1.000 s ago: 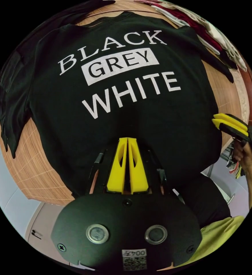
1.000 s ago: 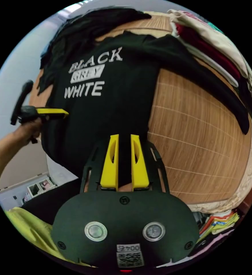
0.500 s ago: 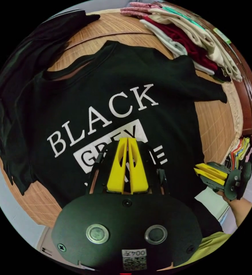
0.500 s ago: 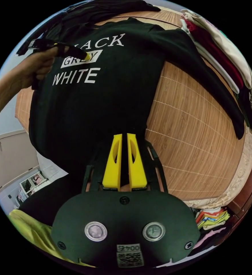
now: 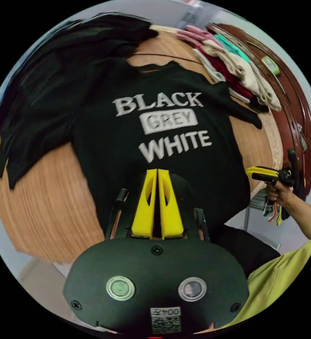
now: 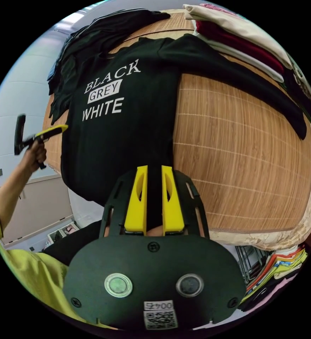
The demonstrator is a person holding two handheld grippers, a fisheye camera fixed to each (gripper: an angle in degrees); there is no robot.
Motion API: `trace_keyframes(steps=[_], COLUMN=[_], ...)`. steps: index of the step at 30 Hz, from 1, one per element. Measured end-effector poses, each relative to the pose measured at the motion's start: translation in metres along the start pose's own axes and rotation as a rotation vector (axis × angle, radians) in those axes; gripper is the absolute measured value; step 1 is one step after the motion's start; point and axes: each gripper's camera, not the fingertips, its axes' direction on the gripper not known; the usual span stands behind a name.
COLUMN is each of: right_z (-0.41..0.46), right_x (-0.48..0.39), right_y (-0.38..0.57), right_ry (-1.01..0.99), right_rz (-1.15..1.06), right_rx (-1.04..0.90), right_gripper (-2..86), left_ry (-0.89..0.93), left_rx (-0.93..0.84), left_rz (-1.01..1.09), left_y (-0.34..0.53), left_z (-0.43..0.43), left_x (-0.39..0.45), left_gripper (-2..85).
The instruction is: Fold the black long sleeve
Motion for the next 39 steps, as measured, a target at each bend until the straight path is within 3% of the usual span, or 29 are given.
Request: trace_keyframes(steps=[4,8,13,21,26,30,34,39], right_z=[0.008,0.018,0.021,0.040,0.041,0.035,0.051,0.038], right_x=[-0.016,-0.046,-0.053,-0.037,-0.068,-0.085,-0.083,-0.091], right_y=[0.008,-0.002,-0.018,-0.028,-0.032,-0.024,0.008,0.019], right_ry=[-0.020,0.016,0.162,0.215,0.283,0.363,0.293,0.295], right_rz=[-0.029,-0.086,0.000,0.180,0.182,0.132,0.178,0.253], right_rx=[-0.015,-0.008,0.034,-0.049,-0.076,-0.114,-0.221,-0.170], right_gripper=[7.6,7.9,9.8,11.9,4.3,3.8,4.2,5.6], left_ry=[-0.045,-0.108,-0.181,-0.057,-0.072,-0.073,0.013,0.059], left_rx=[-0.055,-0.095,-0.031,-0.093,-0.111,-0.111,-0.149,-0.193], left_rz=[-0.276,-0.326,-0.301,-0.133,-0.021,-0.116,-0.195,-0.206], left_y=[0.109,0.157,0.144,0.108,0.102,0.122,0.156,0.139], left_z=[-0.003,0.003,0.005,0.027,0.020,0.007,0.009,-0.001], left_x=[-0.053,-0.063,-0.082,-0.112,-0.110,-0.140,-0.168,-0.178], left_gripper=[4.7,7.9,10.5,9.7,5.8,4.0,4.1,6.7])
